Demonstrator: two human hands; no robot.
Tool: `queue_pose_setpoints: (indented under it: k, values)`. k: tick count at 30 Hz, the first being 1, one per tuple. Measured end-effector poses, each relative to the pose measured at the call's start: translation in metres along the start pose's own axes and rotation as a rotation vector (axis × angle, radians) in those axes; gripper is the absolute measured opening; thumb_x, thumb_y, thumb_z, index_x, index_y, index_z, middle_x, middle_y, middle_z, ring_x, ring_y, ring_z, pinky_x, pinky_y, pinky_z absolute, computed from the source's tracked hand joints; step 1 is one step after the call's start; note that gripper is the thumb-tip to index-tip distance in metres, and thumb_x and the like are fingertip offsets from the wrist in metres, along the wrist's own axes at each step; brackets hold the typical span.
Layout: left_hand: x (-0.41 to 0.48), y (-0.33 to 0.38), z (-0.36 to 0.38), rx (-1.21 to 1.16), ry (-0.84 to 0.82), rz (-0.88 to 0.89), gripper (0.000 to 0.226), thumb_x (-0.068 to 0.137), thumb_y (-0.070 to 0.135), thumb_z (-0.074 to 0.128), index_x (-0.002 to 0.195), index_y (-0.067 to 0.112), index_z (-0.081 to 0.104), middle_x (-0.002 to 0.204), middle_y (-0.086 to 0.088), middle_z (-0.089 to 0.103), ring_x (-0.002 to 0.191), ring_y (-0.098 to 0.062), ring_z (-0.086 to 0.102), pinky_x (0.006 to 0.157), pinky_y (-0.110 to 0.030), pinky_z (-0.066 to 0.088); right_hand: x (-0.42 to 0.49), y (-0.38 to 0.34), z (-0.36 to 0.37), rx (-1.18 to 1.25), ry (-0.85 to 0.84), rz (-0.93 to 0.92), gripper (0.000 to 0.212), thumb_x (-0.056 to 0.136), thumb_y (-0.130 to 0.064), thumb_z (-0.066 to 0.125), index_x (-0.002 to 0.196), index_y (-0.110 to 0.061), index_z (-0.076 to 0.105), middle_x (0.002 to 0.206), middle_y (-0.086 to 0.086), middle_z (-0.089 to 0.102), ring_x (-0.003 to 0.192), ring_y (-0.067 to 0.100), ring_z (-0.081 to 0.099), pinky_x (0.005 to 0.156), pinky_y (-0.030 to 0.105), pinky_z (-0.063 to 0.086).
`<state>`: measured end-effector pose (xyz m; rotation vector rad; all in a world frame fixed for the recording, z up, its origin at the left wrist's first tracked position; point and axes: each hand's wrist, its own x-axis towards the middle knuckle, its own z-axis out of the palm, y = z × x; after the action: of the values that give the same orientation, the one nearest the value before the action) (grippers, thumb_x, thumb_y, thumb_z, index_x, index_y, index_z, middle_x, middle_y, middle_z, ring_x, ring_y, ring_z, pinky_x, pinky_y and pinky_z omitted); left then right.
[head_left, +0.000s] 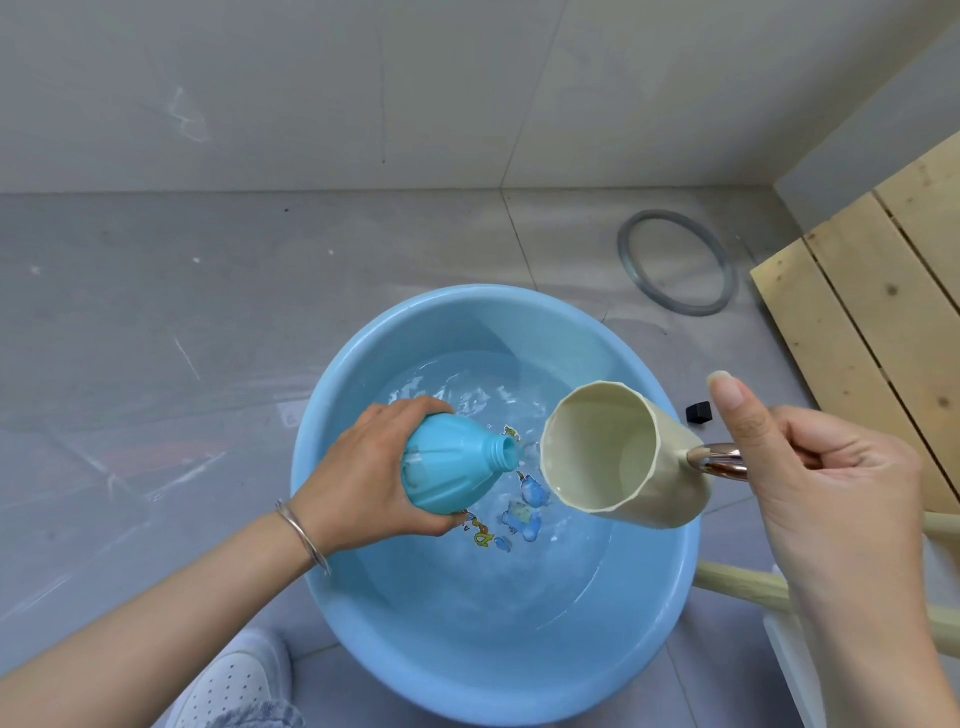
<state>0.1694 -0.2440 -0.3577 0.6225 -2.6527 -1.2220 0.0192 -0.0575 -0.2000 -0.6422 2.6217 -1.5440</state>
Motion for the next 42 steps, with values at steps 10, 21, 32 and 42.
queue_pose_setpoints:
  k: [10,21,32,42]
  values:
    - [-0.001,-0.001,0.002,-0.028,-0.030,-0.013,0.079,0.046,0.062,0.078,0.116,0.042,0.045,0.106,0.022,0.053,0.097,-0.006,0.052,0.087,-0.019,0.043,-0.003,-0.005,-0.001,-0.065,-0.008,-0.041,0.059,0.073,-0.044,0.067,0.049,-0.008,0.027,0.047,-0.004,0.017,0.046,0.010,0.018,0.043,0.016,0.018]
    - [-0.002,-0.003,0.004,-0.016,-0.025,-0.023,0.079,0.046,0.066,0.074,0.114,0.045,0.042,0.106,0.022,0.053,0.096,-0.009,0.054,0.087,-0.031,0.047,-0.005,-0.011,-0.001,-0.098,-0.002,-0.099,0.053,0.075,-0.044,0.068,0.049,-0.011,0.034,0.044,-0.004,0.020,0.045,0.009,0.020,0.044,0.016,0.017]
    - [-0.003,0.001,0.003,-0.169,-0.029,-0.113,0.080,0.045,0.058,0.083,0.113,0.042,0.045,0.106,0.024,0.056,0.098,-0.001,0.056,0.084,-0.018,0.046,-0.001,0.001,0.004,-0.031,0.049,-0.003,0.062,0.077,-0.044,0.068,0.050,-0.008,0.025,0.050,-0.004,0.016,0.049,0.008,0.023,0.047,0.020,0.021]
    - [0.000,0.010,-0.002,-0.687,-0.022,-0.339,0.078,0.039,0.052,0.085,0.109,0.038,0.055,0.101,0.013,0.069,0.092,-0.006,0.067,0.075,-0.022,0.054,-0.003,0.046,0.016,0.318,0.123,0.409,0.045,0.082,-0.040,0.061,0.058,-0.009,0.040,0.045,0.000,0.034,0.039,0.007,0.031,0.039,0.007,0.032]
